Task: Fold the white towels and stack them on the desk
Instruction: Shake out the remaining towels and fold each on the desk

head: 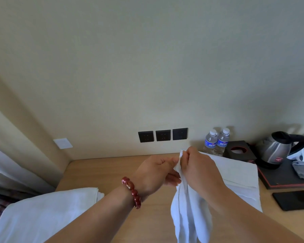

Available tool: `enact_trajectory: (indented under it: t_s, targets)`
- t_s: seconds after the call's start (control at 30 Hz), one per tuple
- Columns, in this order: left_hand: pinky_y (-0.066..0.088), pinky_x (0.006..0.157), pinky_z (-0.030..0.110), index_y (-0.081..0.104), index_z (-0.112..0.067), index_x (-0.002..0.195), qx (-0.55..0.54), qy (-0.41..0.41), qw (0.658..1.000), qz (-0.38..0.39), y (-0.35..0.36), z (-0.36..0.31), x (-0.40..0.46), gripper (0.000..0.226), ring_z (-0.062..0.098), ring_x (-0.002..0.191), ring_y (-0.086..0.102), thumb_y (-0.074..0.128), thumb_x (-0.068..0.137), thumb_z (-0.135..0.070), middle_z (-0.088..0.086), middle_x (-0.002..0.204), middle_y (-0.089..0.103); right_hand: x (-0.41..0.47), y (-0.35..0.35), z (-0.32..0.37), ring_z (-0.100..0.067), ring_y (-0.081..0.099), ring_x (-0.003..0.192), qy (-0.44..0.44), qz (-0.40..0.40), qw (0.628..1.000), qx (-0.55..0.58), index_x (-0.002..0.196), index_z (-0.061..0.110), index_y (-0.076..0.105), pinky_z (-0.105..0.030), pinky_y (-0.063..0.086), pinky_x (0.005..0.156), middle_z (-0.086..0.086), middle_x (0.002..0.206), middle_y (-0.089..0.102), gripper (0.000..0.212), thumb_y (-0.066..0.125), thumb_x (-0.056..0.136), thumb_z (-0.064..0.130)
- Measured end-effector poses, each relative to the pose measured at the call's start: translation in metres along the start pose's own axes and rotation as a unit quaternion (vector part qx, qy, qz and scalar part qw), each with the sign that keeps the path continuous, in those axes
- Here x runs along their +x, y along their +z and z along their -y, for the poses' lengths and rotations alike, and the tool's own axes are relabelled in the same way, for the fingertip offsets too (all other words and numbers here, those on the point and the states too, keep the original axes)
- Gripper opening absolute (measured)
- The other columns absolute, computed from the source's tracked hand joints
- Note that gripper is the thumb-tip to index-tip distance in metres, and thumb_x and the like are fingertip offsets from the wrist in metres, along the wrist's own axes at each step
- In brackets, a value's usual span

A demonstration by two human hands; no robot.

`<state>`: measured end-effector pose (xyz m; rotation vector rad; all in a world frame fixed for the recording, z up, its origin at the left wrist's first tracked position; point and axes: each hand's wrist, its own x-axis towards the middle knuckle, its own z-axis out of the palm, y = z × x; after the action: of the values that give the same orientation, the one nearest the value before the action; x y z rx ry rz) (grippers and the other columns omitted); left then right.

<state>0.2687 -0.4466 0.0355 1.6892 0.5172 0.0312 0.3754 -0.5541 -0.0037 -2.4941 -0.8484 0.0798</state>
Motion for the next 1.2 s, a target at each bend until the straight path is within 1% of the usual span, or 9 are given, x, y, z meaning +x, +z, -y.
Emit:
enact_trajectory:
  t_s: [0.13,0.27,0.43,0.53,0.63,0.7,0.77,1.0,1.2]
  targets:
    - [0.056,0.078,0.033,0.075,-0.016,0.088,0.131,0.031,0.991,-0.015,-0.002,0.008,0.004,0.015,0.017,0.074,0.068,0.076,0.086,-0.030,0.004,0.080,0.074,0.002,-0.002,-0.002,-0.024,0.055,0.071,0.005,0.023,0.998,0.053,0.087,0.017,0.043,-0.038,0.038,0.062,0.003,0.069,0.052,0.027,0.036,0.105,0.035]
    - [0.055,0.077,0.031,0.080,-0.013,0.082,-0.045,-0.006,0.998,-0.051,-0.005,0.010,0.008,0.013,0.015,0.070,0.060,0.071,0.089,-0.006,0.005,0.074,0.071,0.000,-0.005,-0.003,-0.016,0.048,0.056,-0.034,-0.013,0.984,0.172,0.076,0.022,0.043,-0.030,0.036,0.055,0.002,0.054,0.049,0.031,0.046,0.104,0.035]
    - [0.047,0.068,0.035,0.070,0.005,0.084,-0.107,-0.043,0.988,-0.104,-0.010,0.013,0.016,0.037,0.023,0.069,0.057,0.061,0.098,-0.029,0.016,0.076,0.066,-0.004,-0.010,-0.007,-0.011,0.039,0.047,-0.107,0.037,0.954,0.277,0.085,0.025,0.052,-0.020,0.029,0.048,0.010,0.047,0.046,0.021,0.055,0.099,0.040]
    - [0.041,0.061,0.023,0.063,-0.009,0.073,0.096,0.001,0.987,-0.132,-0.017,0.013,0.018,0.039,0.011,0.061,0.050,0.056,0.099,-0.037,-0.001,0.064,0.059,-0.005,-0.011,-0.010,-0.007,0.039,0.048,-0.102,0.086,0.931,0.339,0.095,0.026,0.058,-0.016,0.028,0.049,0.012,0.047,0.046,0.026,0.063,0.091,0.051]
    - [0.040,0.060,0.025,0.056,-0.020,0.075,0.388,0.200,0.881,-0.180,-0.021,0.015,0.013,0.034,0.012,0.064,0.050,0.042,0.103,-0.032,-0.009,0.066,0.055,-0.004,-0.008,-0.012,-0.005,0.050,0.057,-0.093,0.144,0.920,0.353,0.103,0.033,0.066,-0.019,0.037,0.056,0.014,0.062,0.060,0.045,0.072,0.073,0.066]
    - [0.039,0.062,0.025,0.060,-0.016,0.079,0.474,0.360,0.779,-0.197,-0.031,0.024,0.015,0.030,0.015,0.068,0.050,0.043,0.101,-0.029,-0.004,0.072,0.057,-0.005,-0.005,-0.014,-0.009,0.060,0.070,-0.100,0.185,0.912,0.353,0.095,0.039,0.069,-0.024,0.044,0.065,0.012,0.077,0.068,0.036,0.073,0.068,0.063]
    - [0.038,0.063,0.023,0.062,-0.012,0.080,0.488,0.423,0.740,-0.190,-0.041,0.029,0.020,0.035,0.016,0.069,0.048,0.042,0.103,-0.028,0.000,0.074,0.058,-0.007,-0.004,-0.018,-0.005,0.054,0.065,-0.097,0.198,0.906,0.361,0.078,0.043,0.067,-0.023,0.040,0.062,0.015,0.069,0.061,0.019,0.076,0.069,0.057]
    - [0.040,0.067,0.023,0.064,-0.009,0.083,0.479,0.398,0.744,-0.242,-0.073,0.007,0.024,0.054,0.018,0.072,0.052,0.026,0.107,-0.039,0.001,0.076,0.061,-0.015,-0.007,-0.022,-0.007,0.060,0.073,-0.090,0.206,0.888,0.402,0.083,0.037,0.069,-0.026,0.046,0.070,0.002,0.078,0.068,0.038,0.076,0.061,0.067]
    - [0.046,0.065,0.029,0.065,-0.008,0.087,0.453,0.350,0.772,-0.276,-0.096,-0.005,0.022,0.042,0.019,0.073,0.055,0.035,0.101,-0.033,0.001,0.081,0.062,-0.011,-0.019,-0.028,-0.009,0.067,0.077,-0.062,0.230,0.859,0.453,0.086,0.040,0.072,-0.028,0.050,0.072,0.009,0.082,0.071,0.017,0.080,0.071,0.038]
